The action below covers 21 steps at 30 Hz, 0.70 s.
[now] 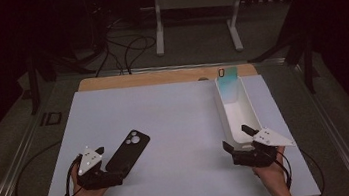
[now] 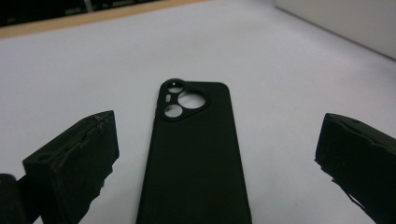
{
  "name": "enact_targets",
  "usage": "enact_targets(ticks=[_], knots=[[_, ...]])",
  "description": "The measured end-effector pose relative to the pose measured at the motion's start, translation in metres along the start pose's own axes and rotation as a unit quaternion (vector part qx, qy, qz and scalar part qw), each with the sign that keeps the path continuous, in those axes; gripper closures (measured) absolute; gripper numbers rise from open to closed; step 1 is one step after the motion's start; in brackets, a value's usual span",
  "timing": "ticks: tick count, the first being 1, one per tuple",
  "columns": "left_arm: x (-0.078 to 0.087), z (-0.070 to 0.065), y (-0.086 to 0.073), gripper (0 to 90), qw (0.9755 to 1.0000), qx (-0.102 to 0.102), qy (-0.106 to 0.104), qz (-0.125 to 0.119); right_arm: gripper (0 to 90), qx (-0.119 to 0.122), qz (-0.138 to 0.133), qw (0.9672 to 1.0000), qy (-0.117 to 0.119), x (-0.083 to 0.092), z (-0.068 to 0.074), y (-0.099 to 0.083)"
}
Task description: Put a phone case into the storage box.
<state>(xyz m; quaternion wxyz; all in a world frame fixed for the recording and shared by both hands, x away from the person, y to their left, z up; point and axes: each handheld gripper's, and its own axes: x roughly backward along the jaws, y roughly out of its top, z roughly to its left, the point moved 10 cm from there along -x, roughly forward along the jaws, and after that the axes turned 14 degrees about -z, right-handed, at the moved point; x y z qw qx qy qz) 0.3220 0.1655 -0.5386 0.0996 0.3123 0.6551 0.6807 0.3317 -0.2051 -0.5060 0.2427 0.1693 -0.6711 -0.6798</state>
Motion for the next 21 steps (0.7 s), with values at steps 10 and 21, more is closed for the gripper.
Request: enact_targets(ticks=[10, 21], knots=[[-0.014, 0.0, -0.012, 0.3, 0.9972, 0.004, -0.007, 0.074, 9.4, 0.001, 0.0, 1.0, 0.002, -0.001, 0.0, 0.0], [-0.029, 0.003, -0.023, 0.3, 0.9918, 0.013, -0.012, 0.126, 9.4, 0.001, 0.002, 1.0, 0.002, -0.001, 0.0, -0.001]])
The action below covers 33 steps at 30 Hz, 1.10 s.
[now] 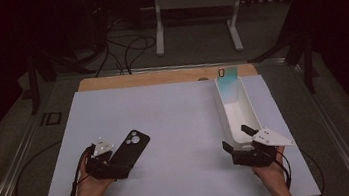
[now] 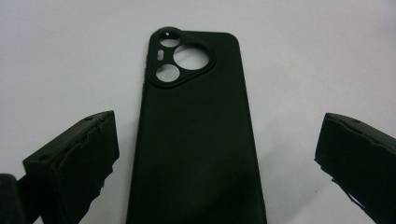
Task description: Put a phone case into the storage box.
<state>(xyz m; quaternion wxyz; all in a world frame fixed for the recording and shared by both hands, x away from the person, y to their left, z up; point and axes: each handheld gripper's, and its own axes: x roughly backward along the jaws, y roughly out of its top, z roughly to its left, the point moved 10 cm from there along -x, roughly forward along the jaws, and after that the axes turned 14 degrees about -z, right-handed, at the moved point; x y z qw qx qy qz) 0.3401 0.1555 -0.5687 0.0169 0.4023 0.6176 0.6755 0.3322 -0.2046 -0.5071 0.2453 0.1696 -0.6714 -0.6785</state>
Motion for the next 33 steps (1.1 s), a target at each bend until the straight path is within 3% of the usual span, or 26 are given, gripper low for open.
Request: enact_targets(ticks=[12, 21, 33], knots=[[-0.014, 0.002, -0.01, 0.4, 0.9991, 0.0, 0.0, 0.043, 9.5, -0.002, 0.001, 1.0, -0.001, 0.0, 0.0, -0.001], [-0.02, 0.004, -0.022, 0.4, 0.9965, -0.01, 0.004, 0.083, 9.5, -0.002, -0.001, 1.0, -0.001, 0.0, 0.0, -0.001], [-0.023, 0.009, -0.027, 5.2, 0.9946, -0.022, 0.027, 0.098, 9.5, -0.002, 0.0, 1.0, -0.001, 0.0, 0.0, -0.001]])
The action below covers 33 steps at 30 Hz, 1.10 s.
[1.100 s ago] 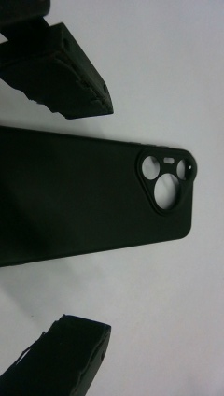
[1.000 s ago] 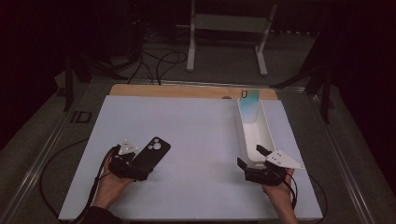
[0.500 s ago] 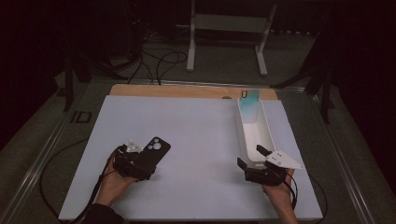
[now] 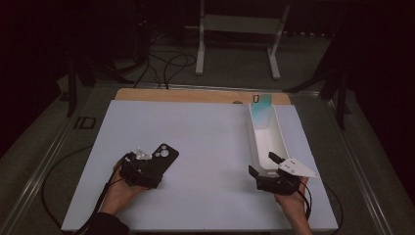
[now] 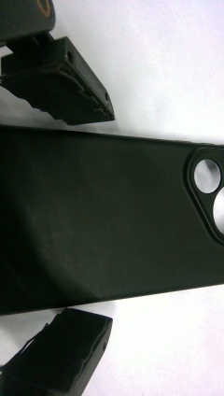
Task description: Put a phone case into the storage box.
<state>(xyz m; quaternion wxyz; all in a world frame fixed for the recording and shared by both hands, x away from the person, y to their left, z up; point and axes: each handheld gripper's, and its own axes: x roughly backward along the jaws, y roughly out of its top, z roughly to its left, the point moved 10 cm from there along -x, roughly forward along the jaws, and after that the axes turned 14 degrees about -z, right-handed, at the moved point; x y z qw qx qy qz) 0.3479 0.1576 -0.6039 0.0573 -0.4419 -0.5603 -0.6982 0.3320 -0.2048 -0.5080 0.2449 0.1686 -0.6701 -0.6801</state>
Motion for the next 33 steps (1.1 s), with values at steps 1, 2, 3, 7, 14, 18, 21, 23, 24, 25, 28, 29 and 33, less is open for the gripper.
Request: enact_targets(ticks=[1, 2, 3, 7, 14, 18, 21, 23, 24, 25, 28, 29, 33], knots=[[0.0003, 0.0003, -0.0004, 5.9, 1.0, -0.004, 0.001, 0.002, 9.5, 0.001, 0.0, 1.0, 0.0, -0.0001, -0.0001, -0.0001], [0.0003, 0.0003, -0.0005, 6.2, 1.0, -0.003, 0.001, 0.002, 9.5, 0.0, 0.0, 1.0, 0.0, -0.0001, -0.0001, -0.0002], [0.0003, 0.0004, -0.0007, 6.3, 1.0, -0.004, 0.001, 0.003, 9.5, 0.001, 0.0, 1.0, 0.0, 0.0, 0.0, -0.0002], [0.0007, -0.0001, -0.001, 7.8, 1.0, -0.004, 0.0, 0.005, 9.5, 0.002, 0.0, 1.0, 0.0, -0.0001, 0.0006, 0.0003], [0.0024, -0.0016, -0.0008, 12.9, 0.9999, -0.003, 0.001, 0.012, 9.5, 0.004, 0.0, 1.0, 0.0, -0.0003, 0.0014, 0.0005], [0.0024, -0.0022, -0.0005, 13.6, 0.9999, -0.003, 0.003, 0.015, 9.5, 0.005, 0.0, 1.0, 0.001, -0.0005, 0.0025, 0.0011], [0.0027, -0.0029, -0.0001, 14.5, 0.9999, -0.003, 0.004, 0.015, 9.5, 0.007, 0.0, 1.0, 0.003, -0.0015, 0.0036, 0.0017], [0.0031, -0.0033, 0.0002, 15.2, 0.9999, -0.004, 0.006, 0.015, 9.5, 0.007, 0.0, 1.0, 0.004, -0.0019, 0.0046, 0.0021], [0.0034, -0.0035, 0.0002, 15.6, 0.9999, -0.004, 0.006, 0.015, 9.5, 0.008, -0.001, 1.0, 0.004, -0.0022, 0.0049, 0.0024], [0.0036, -0.0037, 0.0003, 15.9, 0.9999, -0.004, 0.006, 0.015, 9.5, 0.008, -0.001, 1.0, 0.005, -0.0024, 0.0053, 0.0028], [0.0041, -0.0039, 0.0009, 16.4, 0.9998, -0.004, 0.008, 0.016, 9.5, 0.007, -0.002, 1.0, 0.006, -0.0024, 0.0056, 0.0035], [0.0043, -0.0041, 0.0013, 16.6, 0.9998, -0.003, 0.009, 0.016, 9.5, 0.006, -0.002, 1.0, 0.006, -0.0025, 0.0057, 0.0039], [0.0056, -0.0045, 0.0039, 16.8, 0.9999, -0.005, 0.015, 0.007, 9.5, 0.005, -0.004, 1.0, 0.007, -0.0028, 0.0052, 0.0054]])
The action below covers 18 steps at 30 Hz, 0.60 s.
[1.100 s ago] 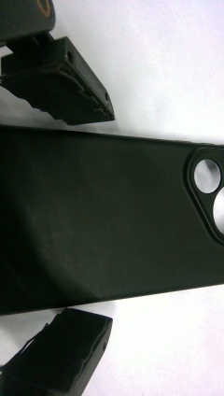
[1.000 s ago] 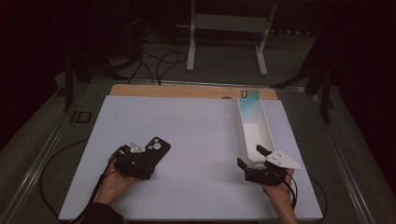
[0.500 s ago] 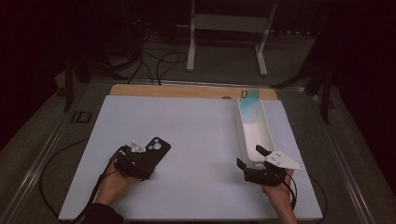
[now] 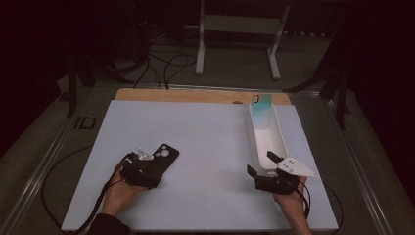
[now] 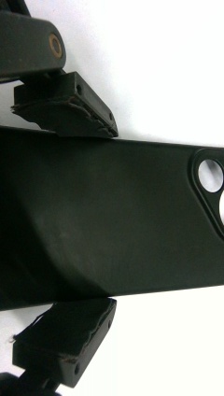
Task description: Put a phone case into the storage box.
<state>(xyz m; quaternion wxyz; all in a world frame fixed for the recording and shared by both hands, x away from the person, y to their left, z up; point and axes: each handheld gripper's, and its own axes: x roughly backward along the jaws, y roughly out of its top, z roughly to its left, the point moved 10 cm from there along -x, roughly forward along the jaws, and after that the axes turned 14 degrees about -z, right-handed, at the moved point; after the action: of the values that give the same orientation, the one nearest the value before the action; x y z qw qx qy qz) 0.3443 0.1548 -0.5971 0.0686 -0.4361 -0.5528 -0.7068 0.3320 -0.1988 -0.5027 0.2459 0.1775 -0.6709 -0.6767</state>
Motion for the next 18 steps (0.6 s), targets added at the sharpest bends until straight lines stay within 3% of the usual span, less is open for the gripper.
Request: enact_targets(ticks=[12, 18], knots=[[0.015, -0.004, 0.018, 16.7, 0.9991, -0.01, 0.01, -0.039, 9.5, -0.001, 0.0, 1.0, 0.007, -0.003, 0.004, 0.004], [0.021, -0.01, 0.03, 16.6, 0.9973, -0.018, 0.011, -0.071, 9.4, -0.005, 0.0, 0.9998, 0.018, -0.007, 0.007, 0.011]])
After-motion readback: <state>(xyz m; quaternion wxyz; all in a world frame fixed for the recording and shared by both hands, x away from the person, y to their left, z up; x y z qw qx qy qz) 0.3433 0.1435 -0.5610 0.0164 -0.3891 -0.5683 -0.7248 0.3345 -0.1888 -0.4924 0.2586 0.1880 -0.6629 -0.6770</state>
